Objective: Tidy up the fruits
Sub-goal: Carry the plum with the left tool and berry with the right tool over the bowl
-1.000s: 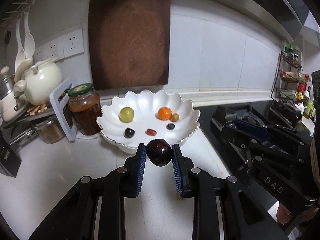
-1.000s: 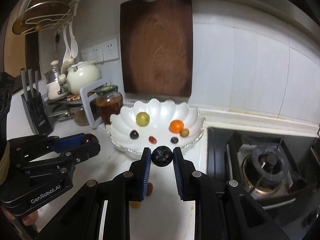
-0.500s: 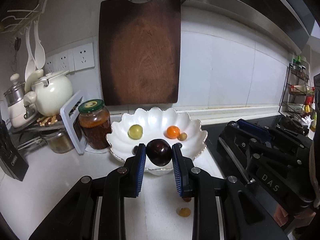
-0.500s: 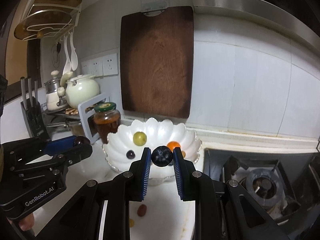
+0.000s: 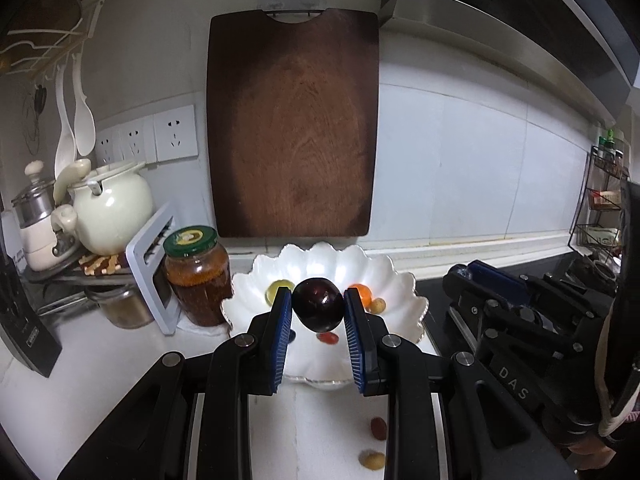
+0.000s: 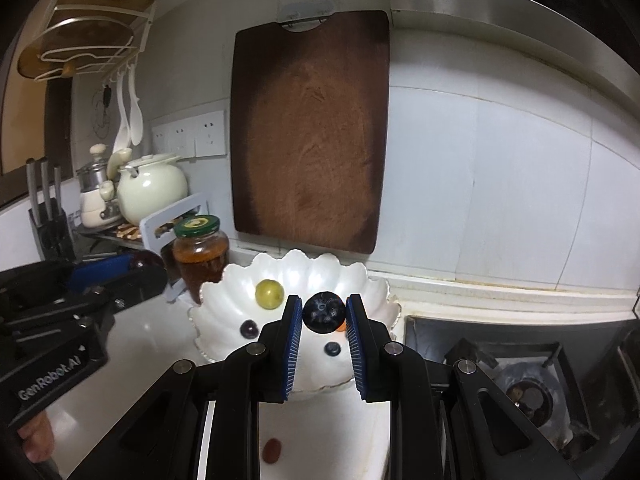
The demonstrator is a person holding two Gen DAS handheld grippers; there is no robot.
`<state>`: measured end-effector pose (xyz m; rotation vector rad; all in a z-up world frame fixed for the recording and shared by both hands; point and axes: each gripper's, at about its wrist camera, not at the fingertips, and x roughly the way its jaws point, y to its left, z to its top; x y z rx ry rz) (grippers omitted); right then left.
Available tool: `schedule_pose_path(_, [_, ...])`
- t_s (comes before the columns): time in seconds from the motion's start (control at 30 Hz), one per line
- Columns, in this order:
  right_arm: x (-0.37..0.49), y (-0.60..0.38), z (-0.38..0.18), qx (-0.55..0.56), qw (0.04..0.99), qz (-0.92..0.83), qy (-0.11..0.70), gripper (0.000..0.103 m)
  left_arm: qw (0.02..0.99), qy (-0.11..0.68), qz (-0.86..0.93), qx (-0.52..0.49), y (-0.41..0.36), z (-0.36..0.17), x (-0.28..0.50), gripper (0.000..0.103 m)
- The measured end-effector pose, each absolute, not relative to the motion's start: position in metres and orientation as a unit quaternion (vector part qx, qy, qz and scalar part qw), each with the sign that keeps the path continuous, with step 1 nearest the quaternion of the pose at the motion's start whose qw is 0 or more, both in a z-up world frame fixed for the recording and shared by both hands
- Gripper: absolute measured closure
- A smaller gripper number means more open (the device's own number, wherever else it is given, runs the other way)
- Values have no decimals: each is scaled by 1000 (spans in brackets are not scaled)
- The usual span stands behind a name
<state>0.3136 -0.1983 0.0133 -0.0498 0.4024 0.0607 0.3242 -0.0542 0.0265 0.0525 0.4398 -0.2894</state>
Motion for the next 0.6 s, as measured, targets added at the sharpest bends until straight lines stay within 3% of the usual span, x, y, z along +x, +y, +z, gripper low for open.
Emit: schedule_pose_path(0.6, [383,-206,17,-12,972,38,233,79,952,271,-143,14,-62,24,396,76])
